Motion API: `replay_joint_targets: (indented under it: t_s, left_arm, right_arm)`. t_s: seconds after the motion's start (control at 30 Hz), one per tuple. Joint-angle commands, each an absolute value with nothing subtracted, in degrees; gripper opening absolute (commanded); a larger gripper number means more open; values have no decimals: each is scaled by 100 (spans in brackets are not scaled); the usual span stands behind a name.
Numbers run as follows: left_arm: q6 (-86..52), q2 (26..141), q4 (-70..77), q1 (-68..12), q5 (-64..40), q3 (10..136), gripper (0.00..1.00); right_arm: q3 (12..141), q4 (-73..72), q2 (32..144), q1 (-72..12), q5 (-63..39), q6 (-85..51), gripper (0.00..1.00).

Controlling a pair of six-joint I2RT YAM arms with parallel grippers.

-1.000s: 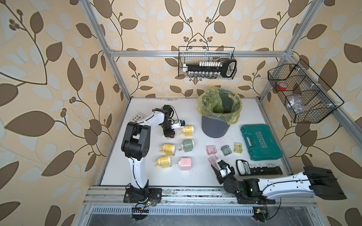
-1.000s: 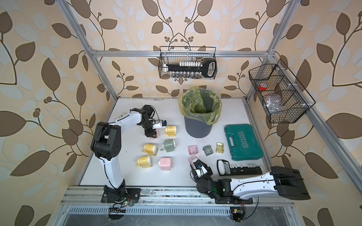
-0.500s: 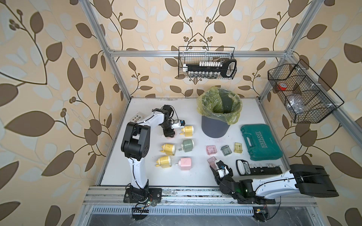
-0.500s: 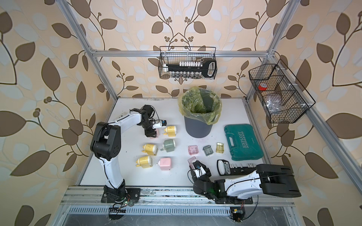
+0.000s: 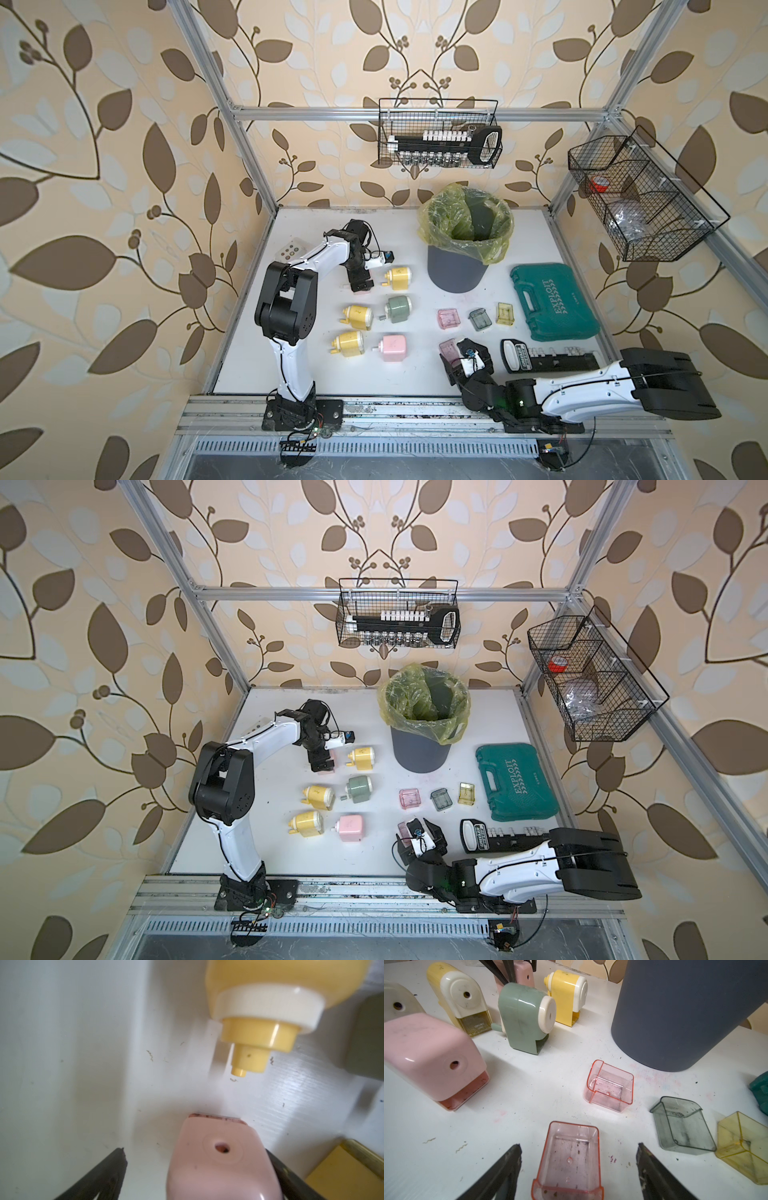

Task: Take out the pencil sharpener tray and clean the shavings
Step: Place the container at the center of the board, then pick up the pencil sharpener from the center of the board.

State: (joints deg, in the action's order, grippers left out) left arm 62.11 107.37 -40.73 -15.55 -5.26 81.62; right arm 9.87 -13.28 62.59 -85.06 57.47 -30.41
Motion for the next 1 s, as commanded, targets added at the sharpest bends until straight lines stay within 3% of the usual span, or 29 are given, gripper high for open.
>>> replay_joint_targets:
  t_s: [0.0, 0.27, 0.6, 0.97]
  left_arm:
    - [5992, 9987, -4029, -1626, -299, 8529, 99]
    - [5893, 8887, -5037, -1661, -530, 8334, 99]
    - [6638, 6725, -5530, -1751, -1325, 6347, 99]
    - [7045, 7070, -5835, -2152, -1108, 6099, 93]
  right_arm:
    - [1363, -678, 6020, -8499, 5924, -2832, 85]
    - [1581, -136, 5061, -8486, 5977, -2324, 85]
    - [1563, 875, 3201, -8473, 5955, -1770, 85]
    - [1603, 749, 3265, -8473, 5545, -1485, 85]
